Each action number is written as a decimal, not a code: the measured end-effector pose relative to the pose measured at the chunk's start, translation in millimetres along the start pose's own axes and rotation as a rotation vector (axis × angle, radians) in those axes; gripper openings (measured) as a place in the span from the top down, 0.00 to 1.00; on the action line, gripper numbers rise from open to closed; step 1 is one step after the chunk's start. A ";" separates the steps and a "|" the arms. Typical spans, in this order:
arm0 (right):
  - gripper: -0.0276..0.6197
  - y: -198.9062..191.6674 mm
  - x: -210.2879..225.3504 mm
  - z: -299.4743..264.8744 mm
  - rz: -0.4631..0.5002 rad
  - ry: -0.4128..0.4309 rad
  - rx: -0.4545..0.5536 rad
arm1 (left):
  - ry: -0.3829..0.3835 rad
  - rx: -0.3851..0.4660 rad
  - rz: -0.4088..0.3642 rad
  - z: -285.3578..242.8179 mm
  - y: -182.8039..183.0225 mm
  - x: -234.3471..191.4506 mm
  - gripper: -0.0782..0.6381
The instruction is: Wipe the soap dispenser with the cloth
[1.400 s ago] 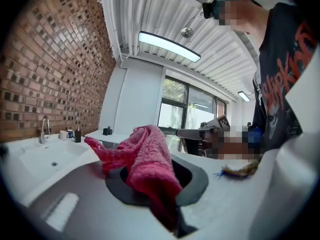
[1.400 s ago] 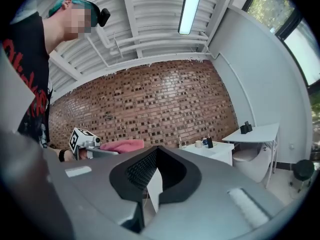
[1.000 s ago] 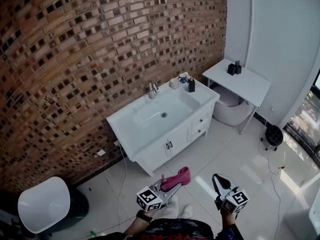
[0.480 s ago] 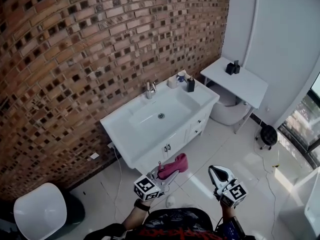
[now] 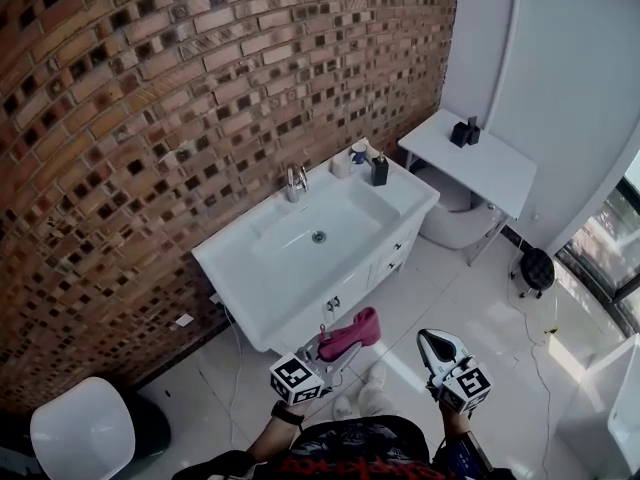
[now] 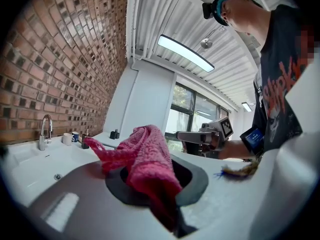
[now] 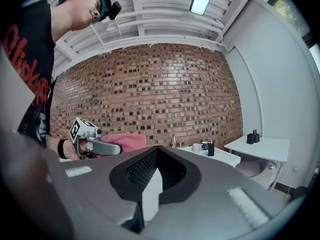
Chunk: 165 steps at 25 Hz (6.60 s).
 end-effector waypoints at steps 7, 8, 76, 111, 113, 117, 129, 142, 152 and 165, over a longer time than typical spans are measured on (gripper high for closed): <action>0.96 9.4 66.5 -41.2 -0.009 -0.015 0.054 | 0.033 0.027 -0.040 -49.1 28.7 -53.4 0.82; 0.96 10.1 78.3 -46.6 -0.009 -0.012 0.058 | 0.029 0.028 -0.053 -60.0 32.6 -61.5 0.82; 0.96 26.0 470.4 -392.7 0.009 0.185 -0.136 | 0.253 0.036 0.034 -304.3 91.9 -443.5 0.82; 0.71 -153.6 573.5 -627.2 0.251 0.359 -0.301 | 0.674 -0.001 0.130 -308.8 107.9 -471.9 0.82; 0.72 -152.9 574.4 -628.0 0.250 0.375 -0.316 | 0.667 0.001 0.130 -308.0 107.7 -471.2 0.82; 0.72 -135.1 574.9 -620.1 0.235 0.421 -0.322 | 0.647 0.011 0.126 -305.3 107.8 -470.7 0.82; 0.72 31.8 532.8 -519.8 0.260 0.537 -0.177 | 0.374 0.080 0.083 -320.5 113.5 -475.1 0.82; 0.72 88.0 445.8 -393.5 0.322 0.380 -0.151 | -0.137 0.045 0.147 -339.2 122.5 -429.3 0.82; 0.72 125.2 455.4 -352.8 0.379 0.393 -0.075 | -0.051 -0.039 0.081 -379.4 112.6 -432.3 0.82; 0.72 159.8 470.7 -326.2 0.308 0.584 0.127 | 0.120 -0.046 0.135 -377.3 89.4 -449.7 0.82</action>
Point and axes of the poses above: the fingertips, and each gripper's own axes: z backward along the fingers, x to its right, y out of its top, the point moved 8 cm from there along z, backward along the fingers, and after that the axes turned 3 degrees about y, right-handed, at the moved point
